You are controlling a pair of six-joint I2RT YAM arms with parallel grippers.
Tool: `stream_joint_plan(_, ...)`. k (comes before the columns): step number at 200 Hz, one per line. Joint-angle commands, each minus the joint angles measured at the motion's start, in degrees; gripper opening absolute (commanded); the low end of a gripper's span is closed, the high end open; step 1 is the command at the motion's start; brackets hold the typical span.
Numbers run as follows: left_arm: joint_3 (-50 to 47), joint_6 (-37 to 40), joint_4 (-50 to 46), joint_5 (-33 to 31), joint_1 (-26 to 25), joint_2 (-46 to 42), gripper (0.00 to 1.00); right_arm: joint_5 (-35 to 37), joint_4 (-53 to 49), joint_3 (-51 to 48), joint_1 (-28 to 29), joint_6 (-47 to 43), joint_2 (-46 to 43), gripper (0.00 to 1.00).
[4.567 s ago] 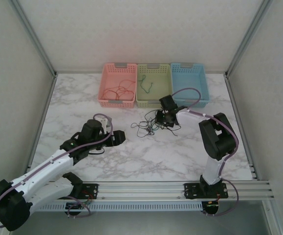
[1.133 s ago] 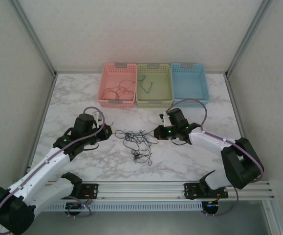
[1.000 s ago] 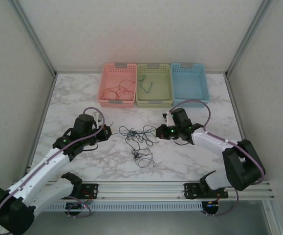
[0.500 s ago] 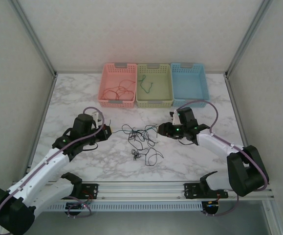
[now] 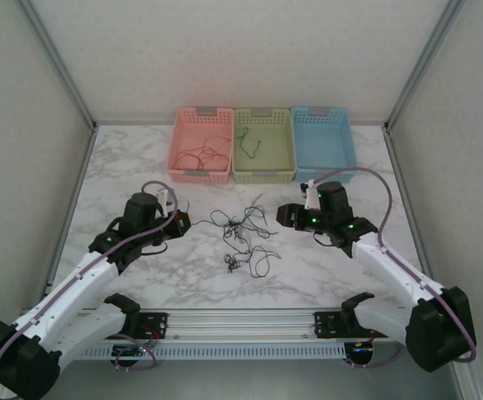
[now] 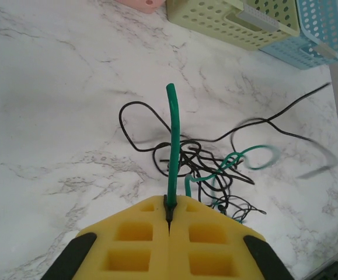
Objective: Untangle the cables
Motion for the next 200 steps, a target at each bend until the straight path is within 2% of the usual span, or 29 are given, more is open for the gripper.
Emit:
stream_joint_plan(1, 0.03, -0.39, -0.44, -0.35, 0.51, -0.32, 0.00, 3.69, -3.53, 1.35, -0.21, -2.65, -0.79, 0.06)
stream_joint_plan(8, 0.03, -0.33, -0.55, -0.35, 0.49, -0.23, 0.00, 4.87, -4.37, 1.61, -0.21, -2.99, -0.62, 0.01)
stream_joint_plan(18, 0.07, -0.29, -0.68, -0.36, 0.48, -0.16, 0.00, 5.27, -4.88, 1.76, -0.17, -3.34, -0.47, 0.01)
stream_joint_plan(36, 0.15, -0.46, -0.35, 0.27, 0.49, -0.14, 0.00, 1.77, -3.57, 1.73, -0.21, -3.50, -0.50, 0.08)
stream_joint_plan(46, 0.25, -0.64, 0.08, 0.82, 0.49, -0.23, 0.00, -0.86, -2.40, 1.69, -0.20, -3.33, -0.60, 0.17)
stream_joint_plan(60, 0.34, -0.65, 0.24, 1.25, 0.49, -0.14, 0.00, -4.24, -0.85, 1.67, -0.21, -2.91, 0.25, 0.40)
stream_joint_plan(71, 0.34, -0.66, 0.46, 1.56, 0.49, -0.13, 0.00, -6.71, -0.54, 2.17, -0.06, -2.88, 2.16, 0.48)
stream_joint_plan(95, 0.47, -0.71, 0.72, 2.09, 0.49, 0.12, 0.00, -9.03, -2.07, 4.21, 2.14, -4.65, 7.46, 0.54)
stream_joint_plan(126, 0.16, -0.69, 0.81, 2.36, 0.49, 0.11, 0.00, -6.59, -3.80, 6.81, 6.30, -6.39, 14.44, 0.56)
stream_joint_plan(138, 0.07, -0.65, 0.61, 2.45, 0.49, 0.04, 0.00, -5.12, -3.47, 7.52, 7.39, -6.51, 16.32, 0.50)
stream_joint_plan(167, 0.53, 0.00, -1.22, 1.10, 0.49, -0.64, 0.00, -0.65, -4.02, 9.03, 7.63, -6.25, 16.72, 0.19)
stream_joint_plan(184, 2.66, 1.38, -6.70, -4.83, 0.49, -1.38, 0.00, 4.90, -7.03, 10.44, 6.68, -7.33, 14.06, 0.00)
stream_joint_plan(200, 4.70, 2.69, -11.31, -9.83, 0.79, -2.83, 0.00, 8.32, -9.77, 11.43, 2.11, -6.46, 11.36, 0.00)
